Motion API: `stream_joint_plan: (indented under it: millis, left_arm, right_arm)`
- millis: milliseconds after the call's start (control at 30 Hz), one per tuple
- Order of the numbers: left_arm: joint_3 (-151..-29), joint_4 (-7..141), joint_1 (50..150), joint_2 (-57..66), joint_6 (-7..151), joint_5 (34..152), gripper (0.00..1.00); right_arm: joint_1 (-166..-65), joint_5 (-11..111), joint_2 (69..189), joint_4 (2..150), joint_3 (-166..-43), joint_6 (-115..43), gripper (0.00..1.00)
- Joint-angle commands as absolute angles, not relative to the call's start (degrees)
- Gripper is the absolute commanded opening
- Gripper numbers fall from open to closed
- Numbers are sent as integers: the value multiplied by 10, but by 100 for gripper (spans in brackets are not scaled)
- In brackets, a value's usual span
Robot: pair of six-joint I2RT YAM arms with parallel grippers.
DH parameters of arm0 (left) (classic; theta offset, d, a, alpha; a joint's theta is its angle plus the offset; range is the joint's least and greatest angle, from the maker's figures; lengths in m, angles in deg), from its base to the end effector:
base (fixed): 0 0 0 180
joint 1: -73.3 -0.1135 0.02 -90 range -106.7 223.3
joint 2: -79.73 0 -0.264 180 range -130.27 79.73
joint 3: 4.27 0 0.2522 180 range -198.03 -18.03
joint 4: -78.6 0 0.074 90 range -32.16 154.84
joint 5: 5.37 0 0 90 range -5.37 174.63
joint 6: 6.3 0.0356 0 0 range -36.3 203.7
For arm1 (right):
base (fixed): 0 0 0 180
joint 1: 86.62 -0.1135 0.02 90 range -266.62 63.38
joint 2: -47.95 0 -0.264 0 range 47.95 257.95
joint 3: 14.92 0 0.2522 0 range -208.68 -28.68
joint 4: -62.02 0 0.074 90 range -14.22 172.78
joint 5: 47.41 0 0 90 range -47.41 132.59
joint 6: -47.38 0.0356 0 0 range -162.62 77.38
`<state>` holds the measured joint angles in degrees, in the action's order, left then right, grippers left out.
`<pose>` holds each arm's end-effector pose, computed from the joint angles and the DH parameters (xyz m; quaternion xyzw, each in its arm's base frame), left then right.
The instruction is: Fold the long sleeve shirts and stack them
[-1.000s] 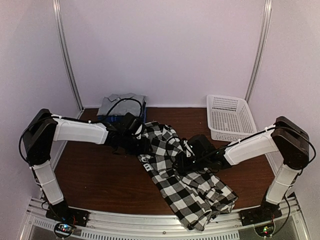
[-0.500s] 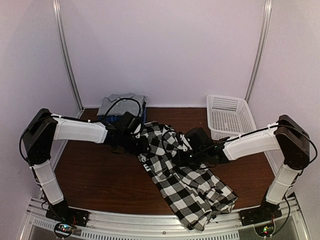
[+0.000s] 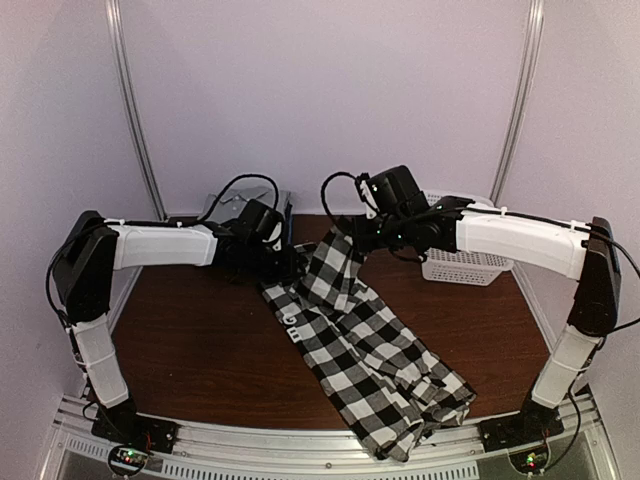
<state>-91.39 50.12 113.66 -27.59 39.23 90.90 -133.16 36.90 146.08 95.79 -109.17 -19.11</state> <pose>0.3080 -0.2669 0.1963 -0.0142 0.9344 -0.2754 0.2256 0.2747 0.2847 0.2909 -0.1575 0.8827 0.2164 0.3863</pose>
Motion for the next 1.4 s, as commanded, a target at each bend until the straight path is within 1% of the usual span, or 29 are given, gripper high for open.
stream_joint_plan:
  millis: [0,167,233,300,433,600,733,900,1100,1367]
  left_arm:
    - [-966,509,1115,-261,395,907,41]
    - [-959,520,1112,-259,388,924,41]
    - [-941,533,1112,-259,383,936,39]
    - [-923,549,1112,-263,379,950,36]
    - [-906,573,1113,-281,373,974,33]
    - [-908,591,1117,-314,364,992,26]
    - [-914,596,1120,-336,362,998,23]
    - [-921,599,1122,-355,360,997,22]
    - [-944,591,1122,-383,367,989,21]
    - [-980,587,1122,-411,372,998,21]
  right_arm:
    - [-1299,230,1498,1052,-1219,-296,0]
    - [-1289,170,1543,1057,-1339,-366,0]
    - [-1289,169,1550,1057,-1367,-381,0]
    - [-1289,185,1546,1050,-1368,-388,0]
    - [-1291,230,1515,1034,-1310,-379,0]
    - [-1303,256,1436,1001,-1201,-348,0]
    - [-1319,245,1361,994,-1140,-324,0]
    - [-1321,233,1293,1012,-1098,-302,0]
    - [-1321,216,1255,1026,-1061,-292,0]
    - [-1351,247,1256,1015,-1022,-281,0]
